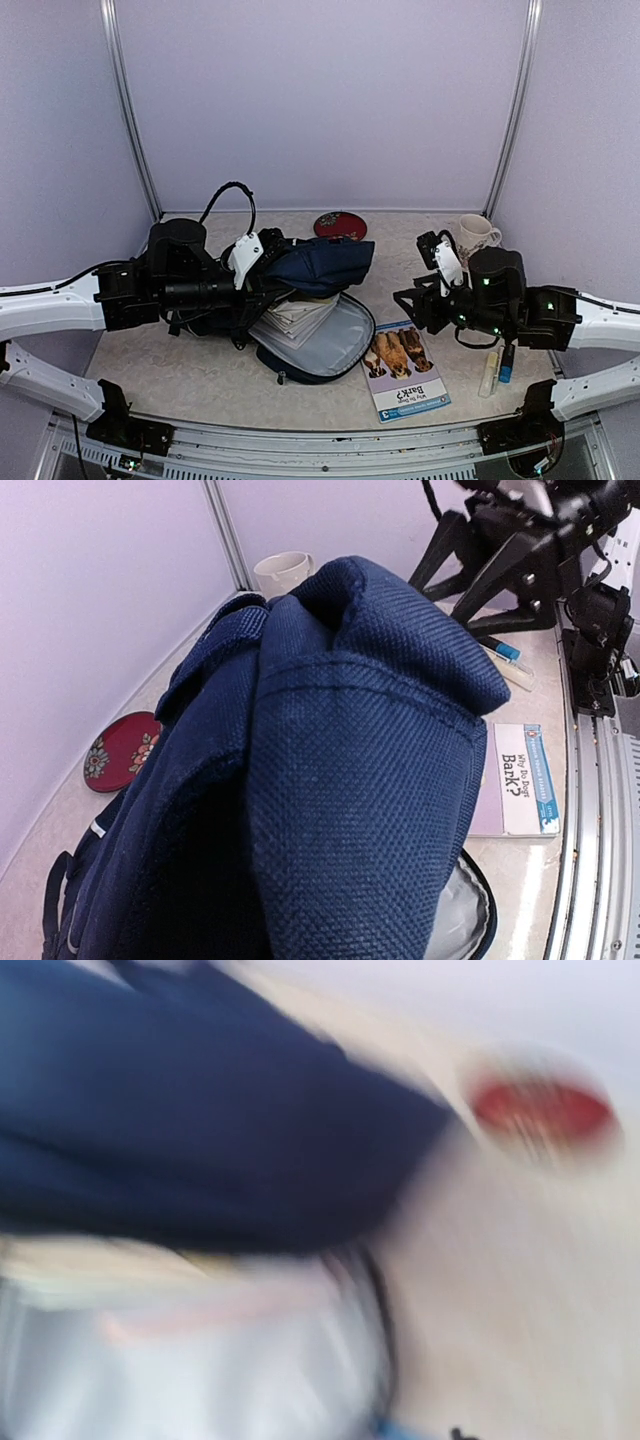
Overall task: Pack the student bag
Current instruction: Adjust the pencil case in the largest pocket of the bag.
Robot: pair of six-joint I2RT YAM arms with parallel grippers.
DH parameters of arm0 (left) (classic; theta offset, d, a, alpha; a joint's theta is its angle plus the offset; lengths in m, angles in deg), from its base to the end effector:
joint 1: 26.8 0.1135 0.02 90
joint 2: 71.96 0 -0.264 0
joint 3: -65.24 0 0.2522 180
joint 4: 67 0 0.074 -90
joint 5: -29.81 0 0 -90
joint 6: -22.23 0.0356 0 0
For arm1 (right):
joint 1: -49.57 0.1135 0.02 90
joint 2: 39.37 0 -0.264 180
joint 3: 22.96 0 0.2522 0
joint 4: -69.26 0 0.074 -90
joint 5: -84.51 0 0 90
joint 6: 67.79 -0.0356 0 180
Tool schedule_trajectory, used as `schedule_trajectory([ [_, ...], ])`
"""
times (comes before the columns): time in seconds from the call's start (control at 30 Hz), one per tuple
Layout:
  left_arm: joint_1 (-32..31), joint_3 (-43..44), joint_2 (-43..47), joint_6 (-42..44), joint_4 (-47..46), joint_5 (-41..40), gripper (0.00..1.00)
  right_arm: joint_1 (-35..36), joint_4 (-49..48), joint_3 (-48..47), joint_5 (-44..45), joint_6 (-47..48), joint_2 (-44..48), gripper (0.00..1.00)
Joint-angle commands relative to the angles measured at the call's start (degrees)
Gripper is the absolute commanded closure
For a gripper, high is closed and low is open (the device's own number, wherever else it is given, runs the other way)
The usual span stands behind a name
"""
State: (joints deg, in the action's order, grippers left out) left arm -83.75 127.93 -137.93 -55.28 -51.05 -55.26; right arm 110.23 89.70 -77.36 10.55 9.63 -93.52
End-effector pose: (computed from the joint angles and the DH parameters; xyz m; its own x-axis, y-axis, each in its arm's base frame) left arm 0.1434 -0.2260 0.3041 0.0148 0.3723 -0.9280 0.8974 0.4044 0.1766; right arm 0.1160 0.1862 0.2912 -0.3198 -0.1418 -0.9368 -0.6568 0.7458 0.1113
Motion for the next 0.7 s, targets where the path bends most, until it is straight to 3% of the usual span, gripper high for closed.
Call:
schedule_trajectory([
  [0.0, -2.0, 3.3, 1.7, -0.4, -10.1, 3.9, 1.00, -3.3, 21.5, 4.2, 3.0, -29.6, 0.7, 0.45],
  [0.1, -2.2, 3.3, 1.3, -0.4, -10.1, 4.0, 1.00, -4.4, 24.6, 7.7, -0.2, -36.4, 1.1, 0.43],
  [0.4, -2.7, 3.3, 0.7, -0.2, -9.9, 3.7, 1.00, -9.0, 22.3, 17.8, -14.3, -42.3, 0.9, 0.36],
  [0.67, -3.4, 3.3, -0.2, -0.2, -9.8, 4.0, 1.00, -10.6, 8.3, 26.1, -26.1, -45.4, 0.1, 0.38],
])
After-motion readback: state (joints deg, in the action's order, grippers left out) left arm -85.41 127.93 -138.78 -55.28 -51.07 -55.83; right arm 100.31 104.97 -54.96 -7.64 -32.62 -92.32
